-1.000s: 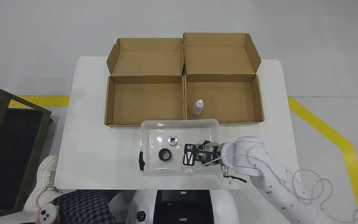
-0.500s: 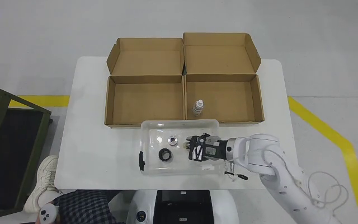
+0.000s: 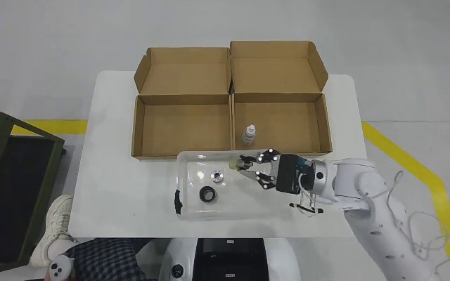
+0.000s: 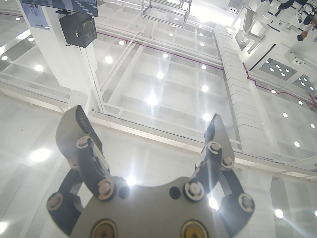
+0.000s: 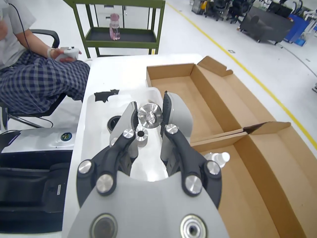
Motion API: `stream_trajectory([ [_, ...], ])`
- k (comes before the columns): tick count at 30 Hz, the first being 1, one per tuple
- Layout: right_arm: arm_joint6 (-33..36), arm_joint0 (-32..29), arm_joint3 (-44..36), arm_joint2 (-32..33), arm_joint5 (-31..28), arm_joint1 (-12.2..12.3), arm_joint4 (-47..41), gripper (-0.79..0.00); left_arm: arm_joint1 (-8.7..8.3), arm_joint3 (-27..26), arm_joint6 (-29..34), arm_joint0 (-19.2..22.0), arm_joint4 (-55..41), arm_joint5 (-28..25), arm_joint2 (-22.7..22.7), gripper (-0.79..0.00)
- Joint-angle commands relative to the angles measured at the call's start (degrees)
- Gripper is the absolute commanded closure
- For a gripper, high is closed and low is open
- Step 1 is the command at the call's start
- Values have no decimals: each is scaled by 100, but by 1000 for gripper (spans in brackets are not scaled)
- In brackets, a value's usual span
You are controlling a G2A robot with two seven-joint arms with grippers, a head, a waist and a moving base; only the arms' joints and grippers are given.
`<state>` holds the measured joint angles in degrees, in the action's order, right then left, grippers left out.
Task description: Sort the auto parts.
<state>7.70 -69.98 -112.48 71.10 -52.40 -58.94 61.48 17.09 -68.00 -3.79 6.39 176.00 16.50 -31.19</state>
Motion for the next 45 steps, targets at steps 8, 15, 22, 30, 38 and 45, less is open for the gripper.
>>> stream_trajectory([
  [8, -1250, -286, -144, 475, -13, 9, -153, 0, 0, 0, 0, 0, 0, 0, 0, -785],
  [15, -1923, -393, -156, 672, -153, 0, -232, 0, 0, 0, 0, 0, 0, 0, 0, -785],
  [22, -2301, -536, -200, 925, -80, -3, -298, 0, 0, 0, 0, 0, 0, 0, 0, -785],
  [30, -2496, -602, -250, 1059, -36, -15, -251, 0, 0, 0, 0, 0, 0, 0, 0, -785],
  [38, -2514, -596, -247, 1159, -64, -19, -288, 0, 0, 0, 0, 0, 0, 0, 0, -785],
  [45, -2410, -492, -213, 1190, -206, -17, -317, 0, 0, 0, 0, 0, 0, 0, 0, -785],
])
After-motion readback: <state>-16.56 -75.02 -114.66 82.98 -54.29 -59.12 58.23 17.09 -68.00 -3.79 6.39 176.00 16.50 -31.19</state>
